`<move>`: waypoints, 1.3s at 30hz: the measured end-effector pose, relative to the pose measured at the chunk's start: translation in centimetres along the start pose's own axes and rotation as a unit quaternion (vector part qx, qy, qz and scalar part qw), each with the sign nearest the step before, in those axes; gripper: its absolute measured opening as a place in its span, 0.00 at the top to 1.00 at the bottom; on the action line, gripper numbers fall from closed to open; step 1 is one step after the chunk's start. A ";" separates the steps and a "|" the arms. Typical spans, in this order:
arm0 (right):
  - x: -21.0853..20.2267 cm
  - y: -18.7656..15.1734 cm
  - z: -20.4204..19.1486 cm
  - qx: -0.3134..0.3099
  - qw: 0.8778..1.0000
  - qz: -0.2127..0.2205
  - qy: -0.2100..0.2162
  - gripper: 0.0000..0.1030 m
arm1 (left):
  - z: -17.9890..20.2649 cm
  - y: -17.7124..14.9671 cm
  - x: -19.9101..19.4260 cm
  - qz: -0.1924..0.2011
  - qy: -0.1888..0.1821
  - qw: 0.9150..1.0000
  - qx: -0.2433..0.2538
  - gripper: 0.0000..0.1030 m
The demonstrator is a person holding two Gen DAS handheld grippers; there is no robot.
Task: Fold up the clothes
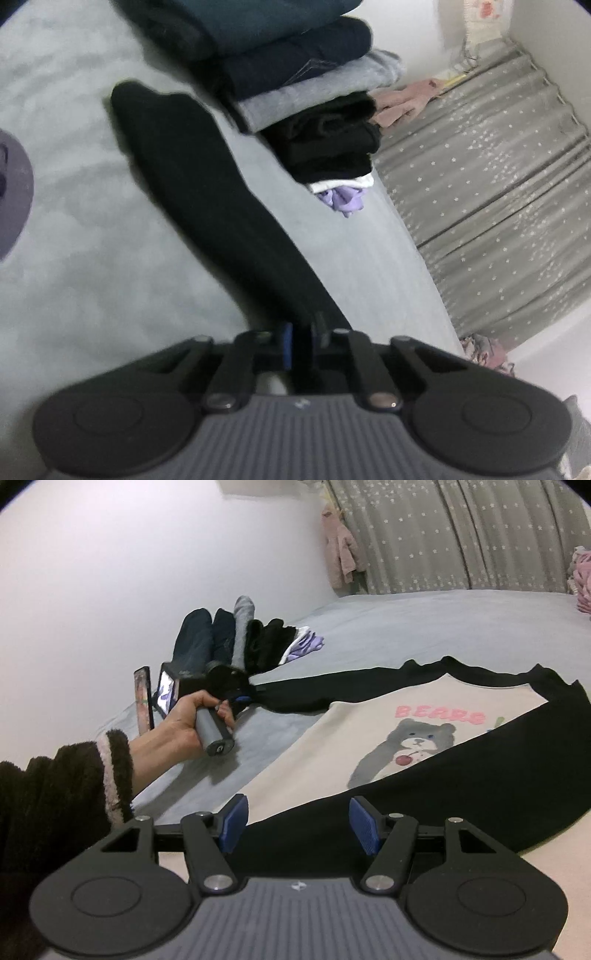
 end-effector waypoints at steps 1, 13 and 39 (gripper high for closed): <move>-0.1 0.0 0.1 0.001 1.000 0.001 -0.002 0.42 | 0.6 0.0 -0.3 0.007 -0.001 1.000 0.018 0.95; -2.6 1.3 2.7 0.038 0.997 0.013 -0.067 0.42 | 11.4 -4.8 -8.9 -0.006 -0.125 0.970 0.207 0.95; -6.2 2.8 10.4 0.169 0.974 0.022 -0.149 0.36 | 15.9 -20.6 -15.4 -0.293 -0.221 0.789 0.493 0.27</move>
Point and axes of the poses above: each gripper's, at about its wrist camera, not at the fingertips, and x roughly the way its jaws point, z to its right, y to its top, the point moved 2 cm from there along x, roughly the way its jaws point
